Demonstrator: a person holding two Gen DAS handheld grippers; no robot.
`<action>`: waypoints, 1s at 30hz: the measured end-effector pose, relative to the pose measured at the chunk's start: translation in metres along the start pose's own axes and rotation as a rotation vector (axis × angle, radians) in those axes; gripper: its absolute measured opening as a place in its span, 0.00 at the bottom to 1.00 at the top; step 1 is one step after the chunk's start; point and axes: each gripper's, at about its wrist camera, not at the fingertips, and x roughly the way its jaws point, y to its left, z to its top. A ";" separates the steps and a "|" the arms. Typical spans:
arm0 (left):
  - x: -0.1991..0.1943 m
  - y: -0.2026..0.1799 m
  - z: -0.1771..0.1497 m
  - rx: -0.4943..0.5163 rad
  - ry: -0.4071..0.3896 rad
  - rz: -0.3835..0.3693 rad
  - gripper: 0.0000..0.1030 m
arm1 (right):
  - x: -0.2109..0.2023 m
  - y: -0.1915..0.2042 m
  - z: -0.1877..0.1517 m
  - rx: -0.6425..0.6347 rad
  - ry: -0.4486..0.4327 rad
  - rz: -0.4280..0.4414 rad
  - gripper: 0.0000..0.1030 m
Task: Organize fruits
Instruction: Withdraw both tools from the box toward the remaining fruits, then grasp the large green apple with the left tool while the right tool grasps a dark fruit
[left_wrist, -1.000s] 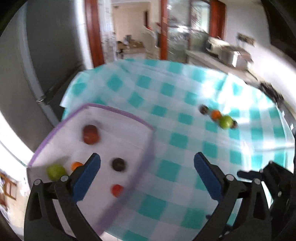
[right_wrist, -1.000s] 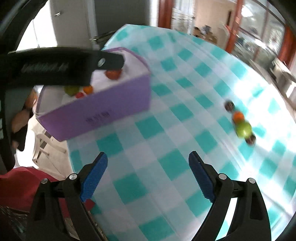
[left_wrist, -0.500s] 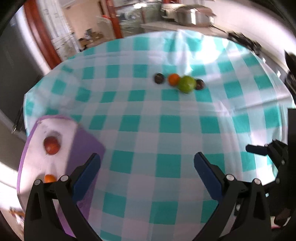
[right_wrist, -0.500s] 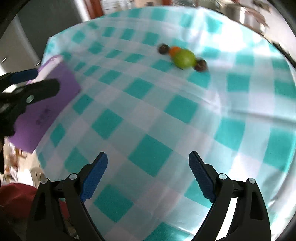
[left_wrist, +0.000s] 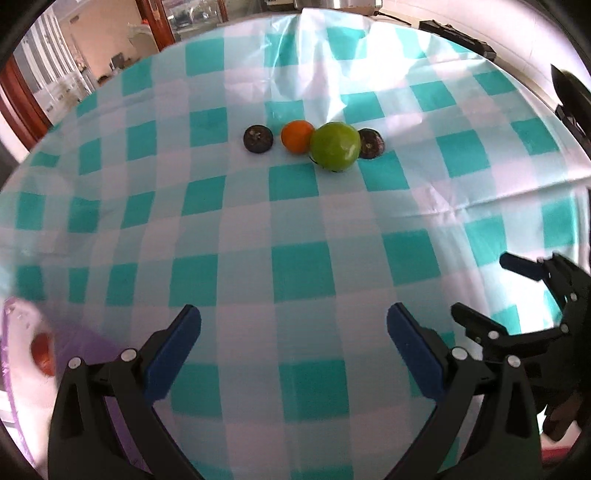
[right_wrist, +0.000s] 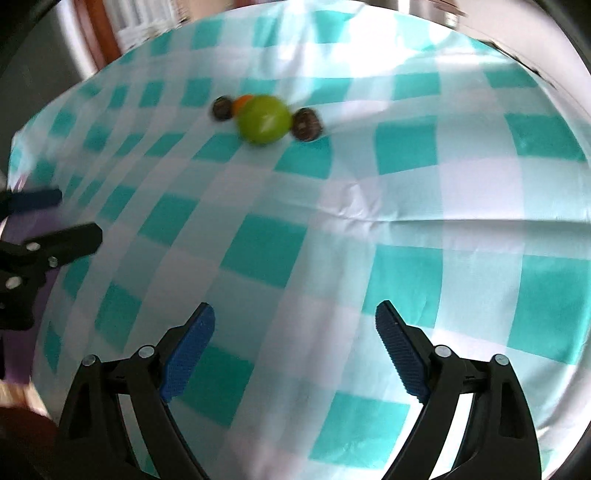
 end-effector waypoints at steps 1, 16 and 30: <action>0.008 0.003 0.004 -0.010 0.006 -0.013 0.98 | 0.002 -0.002 0.001 0.025 -0.010 -0.005 0.78; 0.102 -0.011 0.097 0.042 -0.093 -0.165 0.98 | 0.037 0.005 0.010 0.159 0.055 -0.099 0.73; 0.134 0.002 0.107 0.036 -0.142 -0.217 0.57 | 0.044 0.018 0.030 0.165 0.019 -0.140 0.73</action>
